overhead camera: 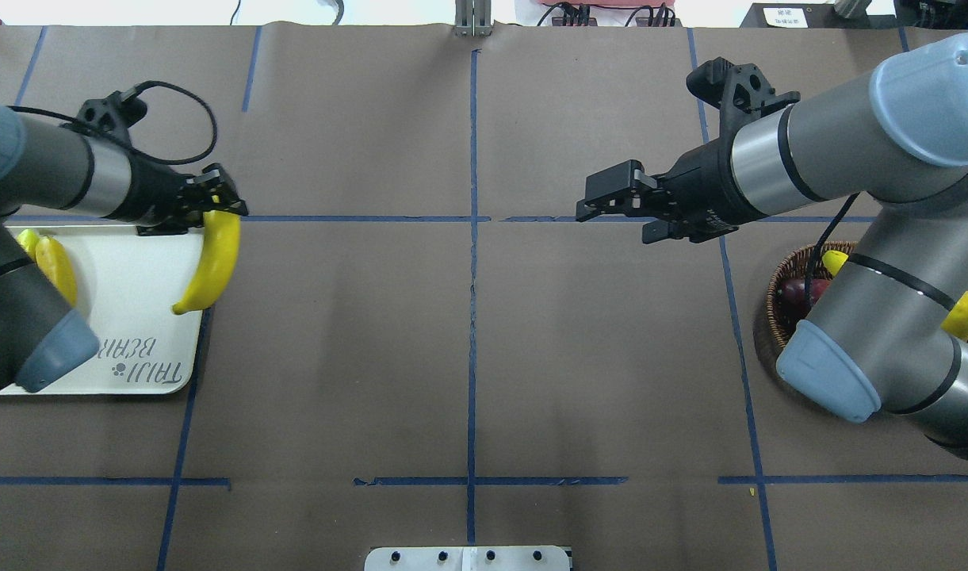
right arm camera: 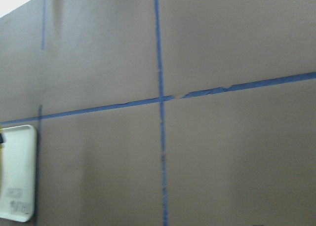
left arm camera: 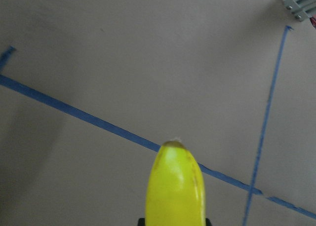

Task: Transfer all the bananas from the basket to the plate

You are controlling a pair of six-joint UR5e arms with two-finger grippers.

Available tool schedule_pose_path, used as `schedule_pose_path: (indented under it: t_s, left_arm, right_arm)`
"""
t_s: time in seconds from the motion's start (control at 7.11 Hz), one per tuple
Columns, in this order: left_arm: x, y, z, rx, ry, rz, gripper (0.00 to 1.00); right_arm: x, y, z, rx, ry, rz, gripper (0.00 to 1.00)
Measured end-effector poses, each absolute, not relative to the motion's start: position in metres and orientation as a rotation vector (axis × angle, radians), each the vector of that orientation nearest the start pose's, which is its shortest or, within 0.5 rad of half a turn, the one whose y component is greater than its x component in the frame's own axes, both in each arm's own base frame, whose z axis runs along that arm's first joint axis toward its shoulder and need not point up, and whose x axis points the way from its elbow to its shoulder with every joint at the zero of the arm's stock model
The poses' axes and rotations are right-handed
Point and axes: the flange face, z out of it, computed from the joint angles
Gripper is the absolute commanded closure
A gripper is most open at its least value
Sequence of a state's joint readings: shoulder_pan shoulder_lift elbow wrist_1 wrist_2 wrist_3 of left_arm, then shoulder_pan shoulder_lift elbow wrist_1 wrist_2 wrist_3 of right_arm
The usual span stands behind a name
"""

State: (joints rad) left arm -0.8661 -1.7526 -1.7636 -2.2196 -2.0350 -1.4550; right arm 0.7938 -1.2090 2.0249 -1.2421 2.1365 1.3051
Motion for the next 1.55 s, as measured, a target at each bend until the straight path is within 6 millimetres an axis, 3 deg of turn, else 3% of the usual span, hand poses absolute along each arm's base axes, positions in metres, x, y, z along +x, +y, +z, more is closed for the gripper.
schedule_pose_path:
  t_s: [0.14,0.28,0.42,0.7,1.13,1.27,1.55]
  left_arm:
    - [0.273,-0.480,0.446,0.133,1.006,-0.394,1.00]
    - [0.254,-0.468,0.481,0.157,0.934,-0.374,0.94]
    - [0.245,-0.461,0.503,0.167,0.876,-0.374,0.02]
    - [0.243,-0.458,0.523,0.170,0.804,-0.388,0.00]
    - [0.250,-0.457,0.526,0.191,0.775,-0.386,0.00]
    - [0.253,-0.456,0.516,0.185,0.793,-0.377,0.00]
    - [0.263,-0.458,0.468,0.139,0.839,-0.349,0.00]
  right_arm:
    - [-0.312,-0.450,0.242,0.141,-1.094,0.081,0.00]
    - [-0.306,-0.458,0.261,0.146,-1.006,0.020,0.00]
    - [-0.301,-0.462,0.274,0.146,-0.950,-0.022,0.00]
    - [-0.298,-0.466,0.289,0.140,-0.908,-0.049,0.00]
    - [-0.285,-0.466,0.315,0.130,-0.872,-0.055,0.00]
    - [-0.273,-0.460,0.339,0.122,-0.846,-0.069,0.00]
    - [-0.227,-0.436,0.398,0.122,-0.783,-0.137,0.00]
